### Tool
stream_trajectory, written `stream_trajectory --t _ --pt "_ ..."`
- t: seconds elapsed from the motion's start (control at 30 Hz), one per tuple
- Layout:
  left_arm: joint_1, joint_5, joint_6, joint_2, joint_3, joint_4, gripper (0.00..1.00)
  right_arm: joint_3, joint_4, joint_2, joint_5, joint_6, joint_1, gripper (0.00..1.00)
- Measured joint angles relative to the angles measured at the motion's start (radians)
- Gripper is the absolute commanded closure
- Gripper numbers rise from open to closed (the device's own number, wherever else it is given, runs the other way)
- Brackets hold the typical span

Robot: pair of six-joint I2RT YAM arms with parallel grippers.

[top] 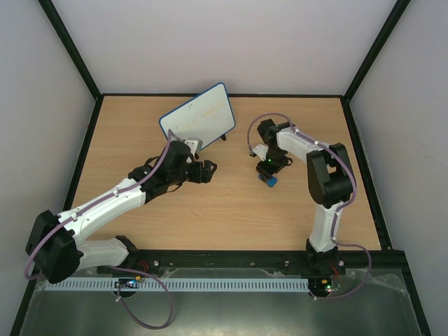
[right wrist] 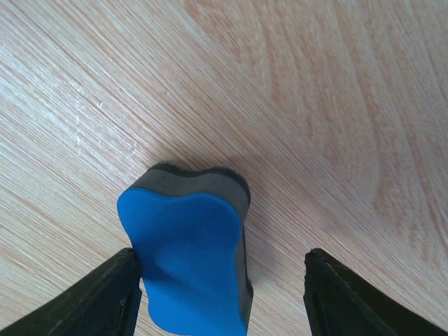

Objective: Erase the whiteboard

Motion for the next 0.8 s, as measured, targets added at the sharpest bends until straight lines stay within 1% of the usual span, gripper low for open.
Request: stream_trajectory --t 0.27,0.37,0.57,0.8 --pt "0.0 0.0 -0.001 0.0 -0.001 0.0 0.17 -0.006 -0.009 0.0 0.0 0.0 0.001 0.38" --pt "0.0 0.0 -0.001 0.0 -0.002 0.0 0.17 -0.02 -0.009 0.0 0.005 -0.002 0.005 0.36" --pt "0.0 0.0 -0.001 0.0 -0.002 0.0 0.17 -0.03 -0.01 -0.018 0.0 -0.012 0.014 0.35" --pt "0.0 0.001 -0.004 0.0 -0.002 0.002 0.17 -0.031 -0.009 -0.026 0.029 -0.013 0.018 0.38"
